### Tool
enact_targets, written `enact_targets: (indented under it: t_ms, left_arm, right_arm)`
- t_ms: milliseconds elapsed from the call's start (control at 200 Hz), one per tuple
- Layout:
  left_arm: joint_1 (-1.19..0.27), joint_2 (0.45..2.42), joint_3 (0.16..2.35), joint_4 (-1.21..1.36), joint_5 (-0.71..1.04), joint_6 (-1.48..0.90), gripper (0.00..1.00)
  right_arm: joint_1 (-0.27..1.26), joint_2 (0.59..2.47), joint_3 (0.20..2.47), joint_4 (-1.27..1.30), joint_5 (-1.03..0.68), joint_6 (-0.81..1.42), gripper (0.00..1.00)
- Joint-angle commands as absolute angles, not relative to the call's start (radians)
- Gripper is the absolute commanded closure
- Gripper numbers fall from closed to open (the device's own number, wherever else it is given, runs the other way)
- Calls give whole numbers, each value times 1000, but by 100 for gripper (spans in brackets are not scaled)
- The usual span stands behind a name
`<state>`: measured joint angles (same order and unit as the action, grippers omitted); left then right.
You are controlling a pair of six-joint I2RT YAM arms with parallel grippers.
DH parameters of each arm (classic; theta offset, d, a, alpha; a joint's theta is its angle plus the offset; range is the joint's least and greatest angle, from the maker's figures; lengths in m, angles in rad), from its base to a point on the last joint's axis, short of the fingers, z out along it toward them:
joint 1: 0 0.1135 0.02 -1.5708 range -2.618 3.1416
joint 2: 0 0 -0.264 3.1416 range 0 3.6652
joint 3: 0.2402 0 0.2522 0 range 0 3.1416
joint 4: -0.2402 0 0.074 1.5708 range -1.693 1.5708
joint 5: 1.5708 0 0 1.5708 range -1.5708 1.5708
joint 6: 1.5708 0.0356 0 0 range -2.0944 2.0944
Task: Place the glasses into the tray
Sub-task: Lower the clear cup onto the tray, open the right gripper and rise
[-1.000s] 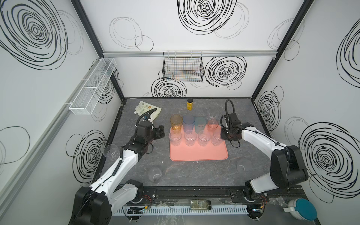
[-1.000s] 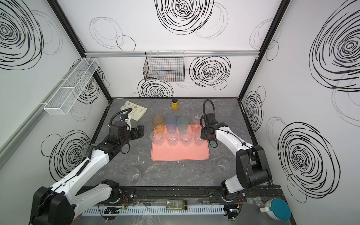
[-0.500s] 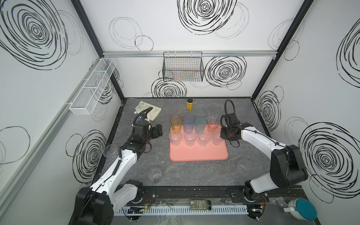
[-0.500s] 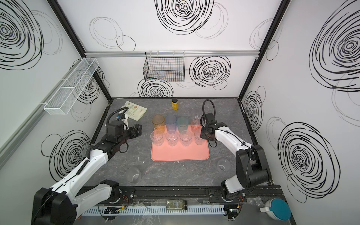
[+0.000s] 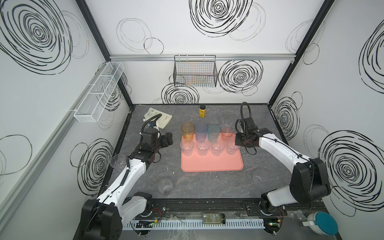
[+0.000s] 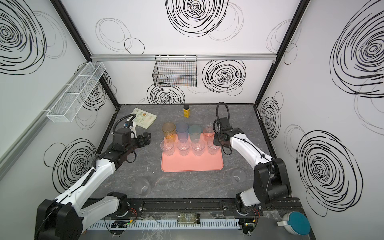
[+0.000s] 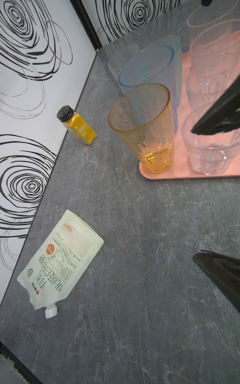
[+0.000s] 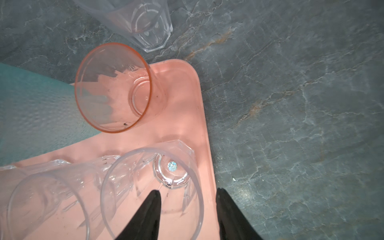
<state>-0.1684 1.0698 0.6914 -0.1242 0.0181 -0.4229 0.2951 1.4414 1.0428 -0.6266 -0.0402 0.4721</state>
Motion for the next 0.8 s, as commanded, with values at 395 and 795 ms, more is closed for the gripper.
enact_targets:
  t_ms: [395,795]
  left_arm:
    - [-151,1083,692,-52,80,-483,9]
    - [-219,1064,727,-157,-48,-498,10]
  right_arm:
    - [302,1293,1026,-711,-49,499,48]
    - [367,1378,1152,-685,-80,531,46]
